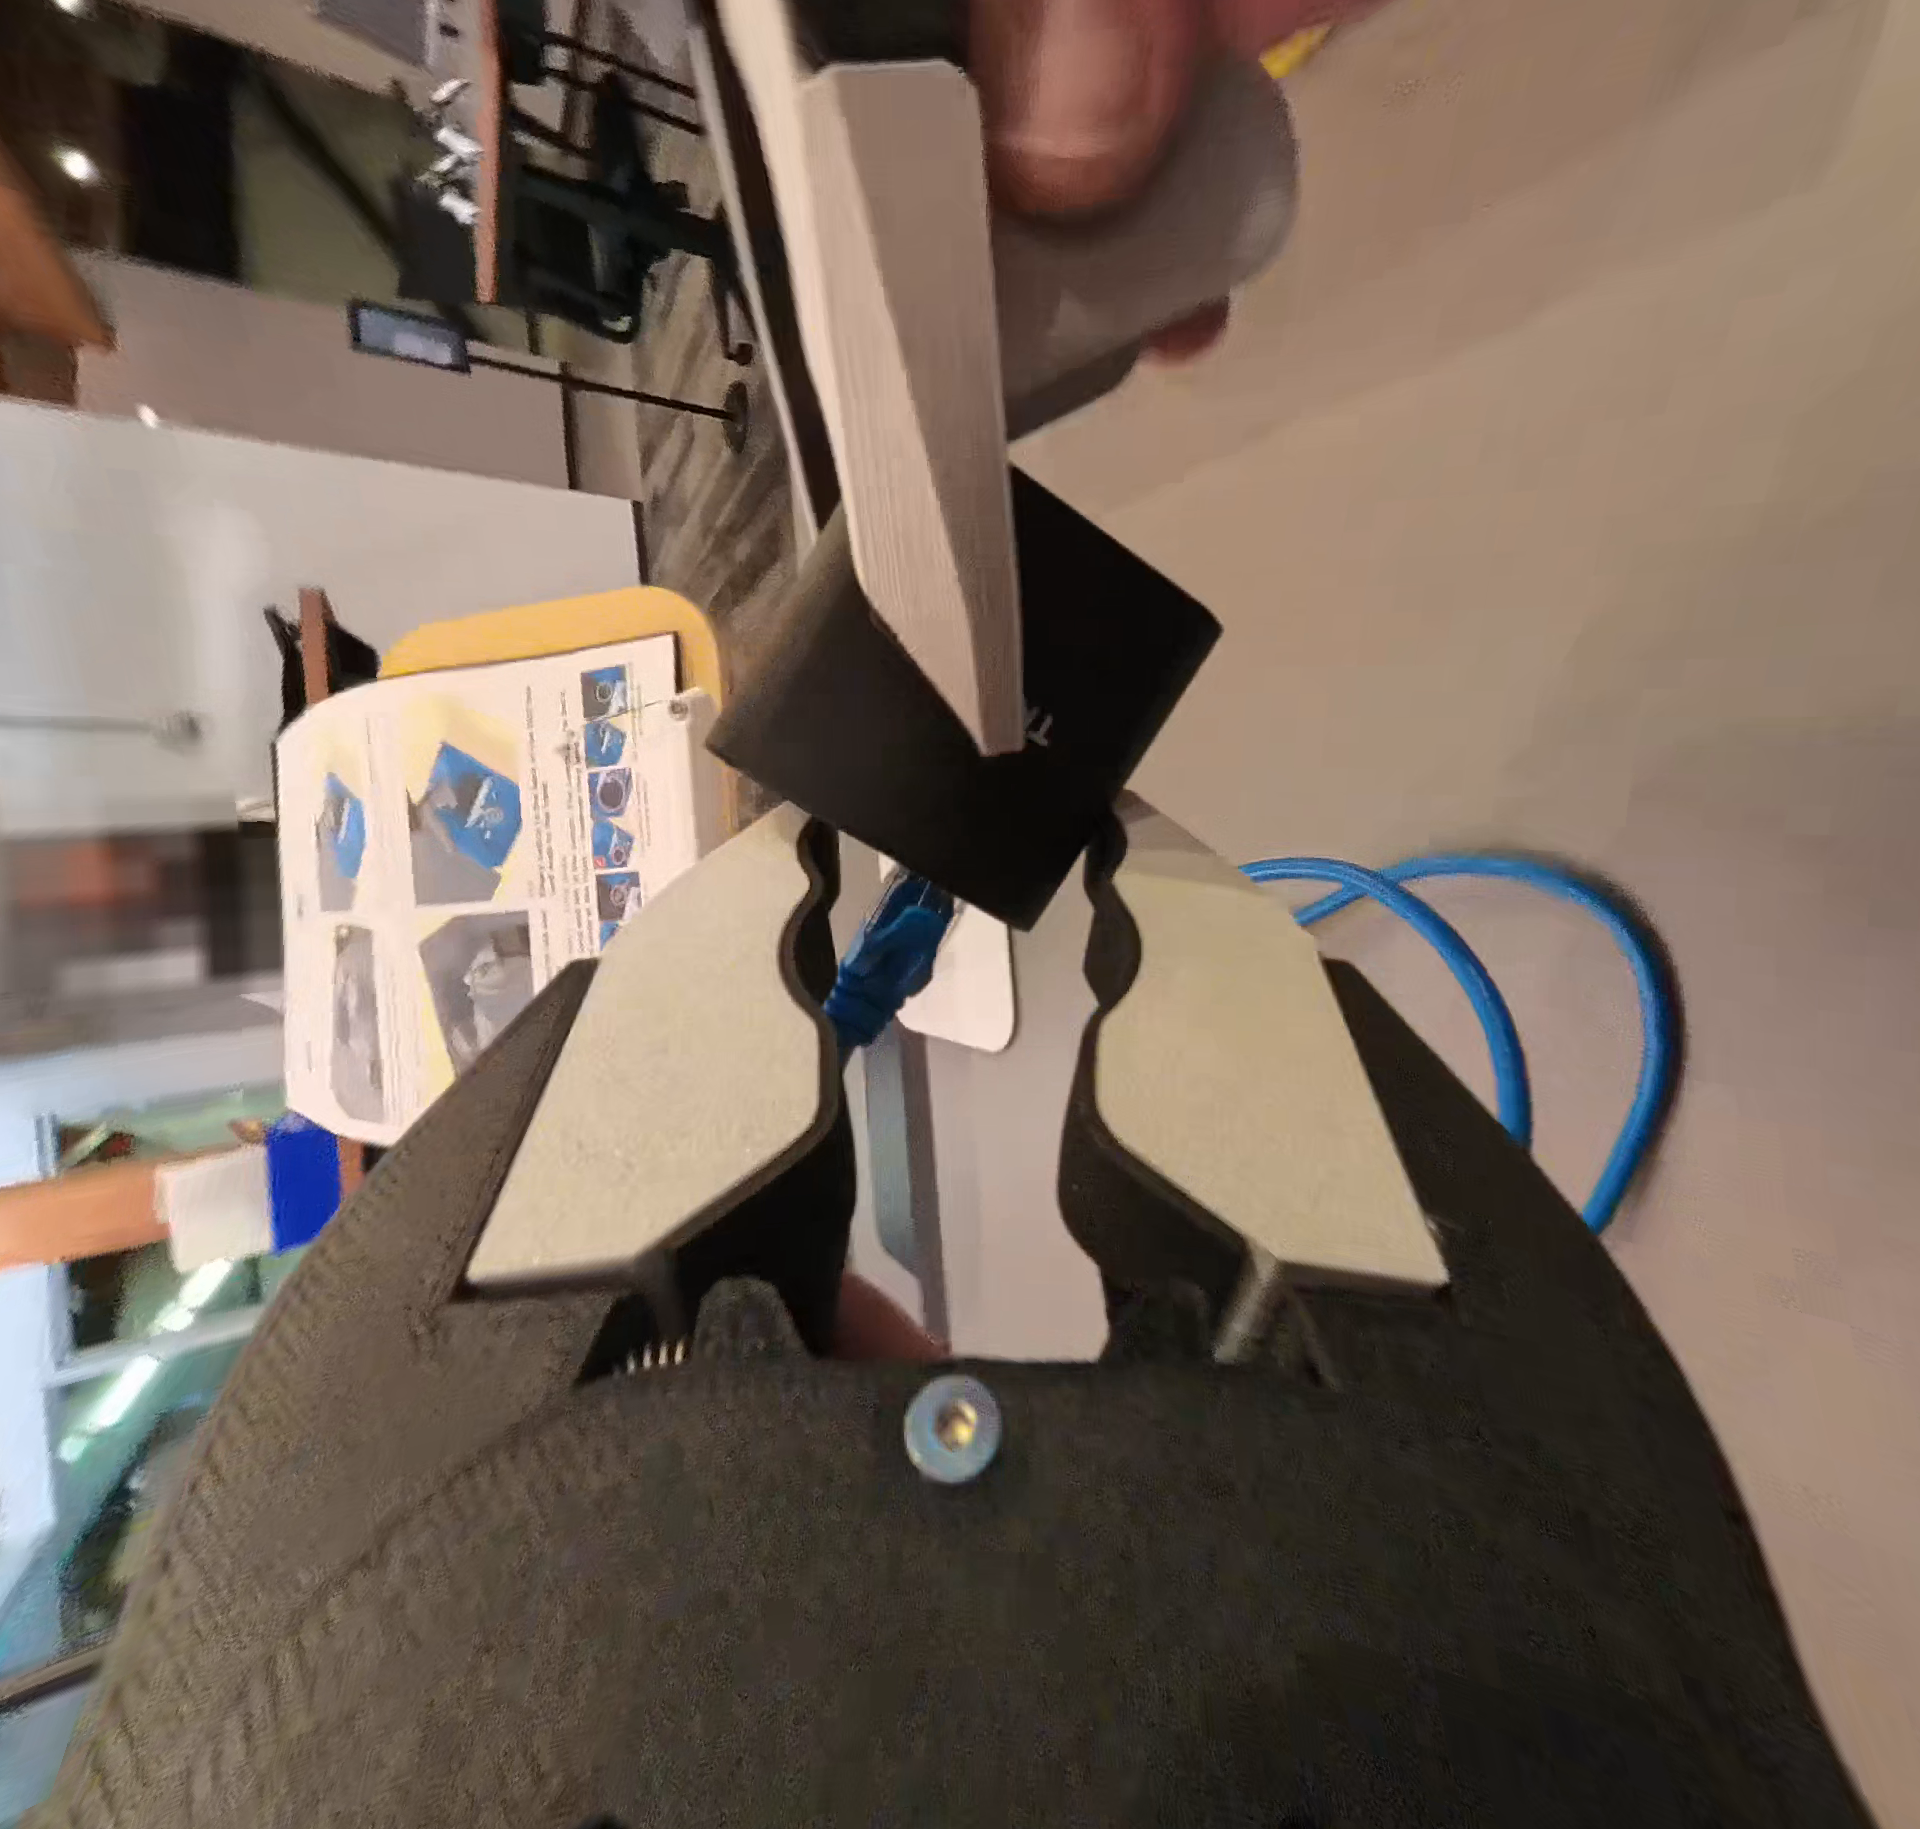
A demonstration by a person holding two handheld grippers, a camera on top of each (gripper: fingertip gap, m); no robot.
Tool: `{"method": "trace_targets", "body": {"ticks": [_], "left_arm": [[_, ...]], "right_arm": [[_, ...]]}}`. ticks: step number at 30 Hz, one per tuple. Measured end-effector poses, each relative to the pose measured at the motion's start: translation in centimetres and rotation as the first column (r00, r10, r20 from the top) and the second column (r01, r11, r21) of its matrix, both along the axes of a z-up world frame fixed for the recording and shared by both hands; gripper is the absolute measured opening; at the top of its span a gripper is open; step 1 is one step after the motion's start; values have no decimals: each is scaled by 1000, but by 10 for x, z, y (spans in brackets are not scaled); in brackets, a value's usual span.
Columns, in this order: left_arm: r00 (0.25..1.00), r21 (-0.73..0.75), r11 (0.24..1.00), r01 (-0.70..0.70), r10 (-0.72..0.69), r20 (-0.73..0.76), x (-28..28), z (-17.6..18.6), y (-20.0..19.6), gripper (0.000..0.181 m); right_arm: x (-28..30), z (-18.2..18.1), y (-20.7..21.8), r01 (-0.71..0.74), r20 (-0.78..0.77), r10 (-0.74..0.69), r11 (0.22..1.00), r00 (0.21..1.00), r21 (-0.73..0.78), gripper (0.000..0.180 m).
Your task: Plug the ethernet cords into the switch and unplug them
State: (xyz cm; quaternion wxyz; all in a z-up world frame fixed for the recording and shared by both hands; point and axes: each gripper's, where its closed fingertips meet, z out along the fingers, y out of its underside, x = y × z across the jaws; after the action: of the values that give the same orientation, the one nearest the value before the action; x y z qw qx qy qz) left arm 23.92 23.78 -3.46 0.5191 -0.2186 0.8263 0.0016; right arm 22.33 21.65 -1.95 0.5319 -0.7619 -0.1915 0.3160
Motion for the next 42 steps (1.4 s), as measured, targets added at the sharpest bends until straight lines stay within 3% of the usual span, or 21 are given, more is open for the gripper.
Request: {"method": "trace_targets", "body": {"ticks": [3, 7, 10, 13, 18, 21, 23, 25, 30, 34, 37, 42], "left_arm": [[998, 135, 990, 51, -48, -27, 4, 6, 0, 44], [980, 211, 975, -63, 21, 197, 9, 40, 5, 66], [964, -18, 990, -137, 137, 229, -6, 28, -6, 62], [961, -353, 924, -145, 216, 173, -10, -3, -25, 68], [883, -449, 873, -190, 352, 310, 4, 5, -6, 93], [870, -368, 911, -185, 326, 371, 6, 12, -1, 77], [897, -360, 922, -145, 276, 344, 7, 11, -4, 73], [932, -314, 943, -111, 209, 296, 7, 5, -8, 59], [979, -167, 986, -13, 46, 197, 5, 2, -9, 60], [996, -32, 995, 94, -93, 13, -2, -5, -14, 61], [987, 50, 991, 128, -122, -109, -5, -11, -13, 61], [1000, 14, 1000, 16, -16, 3, 2, 10, -4, 78]], "right_arm": [[3, -4, -4, -13, 53, 14, 999, 998, -30, 21], [22, 10, 2, 82, -40, -80, 995, 996, 49, 20], [37, 15, 6, 159, -110, -148, 982, 983, 97, 20], [37, 17, 8, 182, -176, -158, 975, 972, 127, 20], [16, 15, 9, 163, -261, -121, 976, 958, 144, 20], [13, 13, 6, 163, -286, -116, 976, 951, 144, 20], [13, 13, 4, 164, -292, -117, 976, 949, 144, 20], [9, 9, 2, 134, -260, -97, 983, 961, 126, 20], [-4, -6, -4, 23, -158, -18, 999, 987, 28, 21], [-16, -22, -11, -63, -67, 59, 997, 996, -51, 21], [-23, -38, -13, -102, 43, 107, 989, 993, -110, 21], [-16, -17, -1, -36, -130, 35, 999, 991, 0, 21]]}}
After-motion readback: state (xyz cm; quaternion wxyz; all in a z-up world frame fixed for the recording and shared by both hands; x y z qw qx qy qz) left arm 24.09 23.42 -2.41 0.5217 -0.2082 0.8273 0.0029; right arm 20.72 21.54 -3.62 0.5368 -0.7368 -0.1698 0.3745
